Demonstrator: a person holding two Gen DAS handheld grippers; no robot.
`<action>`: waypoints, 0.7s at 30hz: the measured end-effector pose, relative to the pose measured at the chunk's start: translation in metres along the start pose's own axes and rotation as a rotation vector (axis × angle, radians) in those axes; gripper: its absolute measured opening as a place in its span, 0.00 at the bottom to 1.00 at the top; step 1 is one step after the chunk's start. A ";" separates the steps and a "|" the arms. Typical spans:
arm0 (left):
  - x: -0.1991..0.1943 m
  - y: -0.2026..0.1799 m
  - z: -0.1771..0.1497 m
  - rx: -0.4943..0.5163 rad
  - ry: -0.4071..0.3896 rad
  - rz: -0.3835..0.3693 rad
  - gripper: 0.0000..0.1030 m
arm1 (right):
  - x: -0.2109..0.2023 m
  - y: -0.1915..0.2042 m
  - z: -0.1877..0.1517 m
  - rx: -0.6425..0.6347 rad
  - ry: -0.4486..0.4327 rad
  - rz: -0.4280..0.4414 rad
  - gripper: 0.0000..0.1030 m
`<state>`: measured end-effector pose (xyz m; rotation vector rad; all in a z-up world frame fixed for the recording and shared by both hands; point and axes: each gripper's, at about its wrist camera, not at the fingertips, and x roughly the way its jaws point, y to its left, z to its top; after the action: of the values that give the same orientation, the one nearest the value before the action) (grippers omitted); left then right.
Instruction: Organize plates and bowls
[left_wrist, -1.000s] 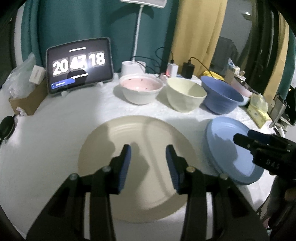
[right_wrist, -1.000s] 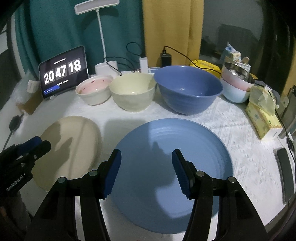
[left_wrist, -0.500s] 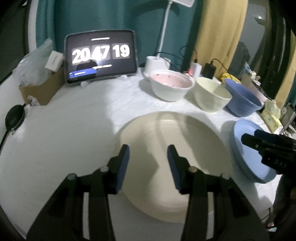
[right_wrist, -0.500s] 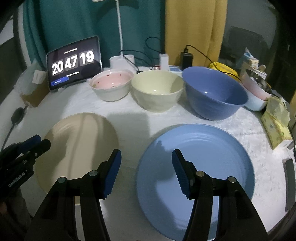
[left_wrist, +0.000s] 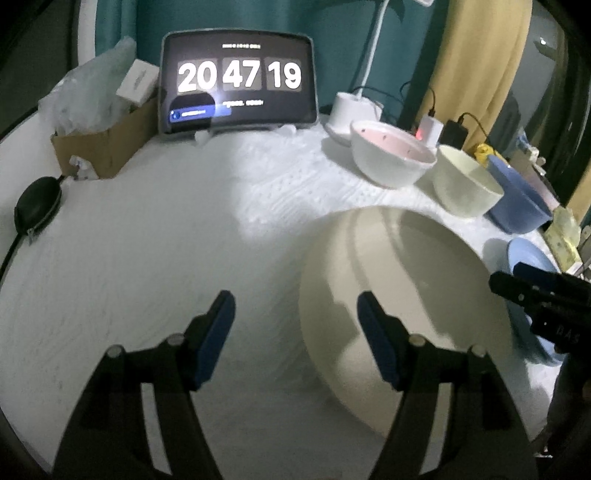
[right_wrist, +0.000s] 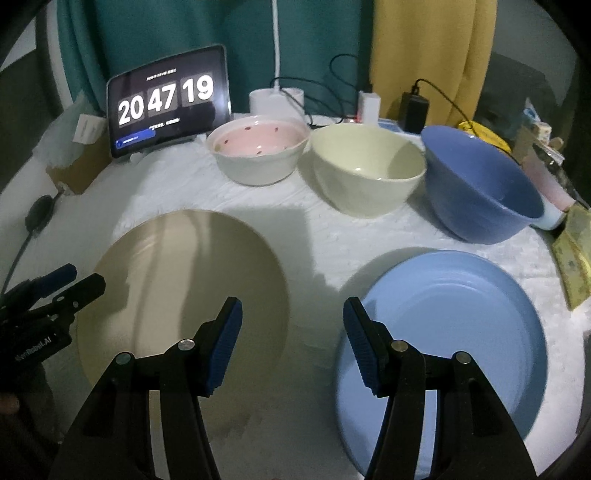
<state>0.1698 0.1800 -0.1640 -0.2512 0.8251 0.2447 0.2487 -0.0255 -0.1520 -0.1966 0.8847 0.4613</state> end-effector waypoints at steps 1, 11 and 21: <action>0.003 0.000 0.000 0.003 0.009 0.004 0.68 | 0.003 0.001 0.000 -0.002 0.007 0.004 0.58; 0.018 -0.007 0.000 0.064 0.050 0.027 0.68 | 0.025 0.005 0.004 -0.001 0.055 0.022 0.58; 0.020 -0.013 0.000 0.094 0.040 0.019 0.61 | 0.038 0.009 0.002 -0.007 0.076 0.047 0.38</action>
<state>0.1869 0.1700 -0.1778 -0.1606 0.8764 0.2187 0.2665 -0.0049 -0.1797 -0.2008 0.9638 0.5032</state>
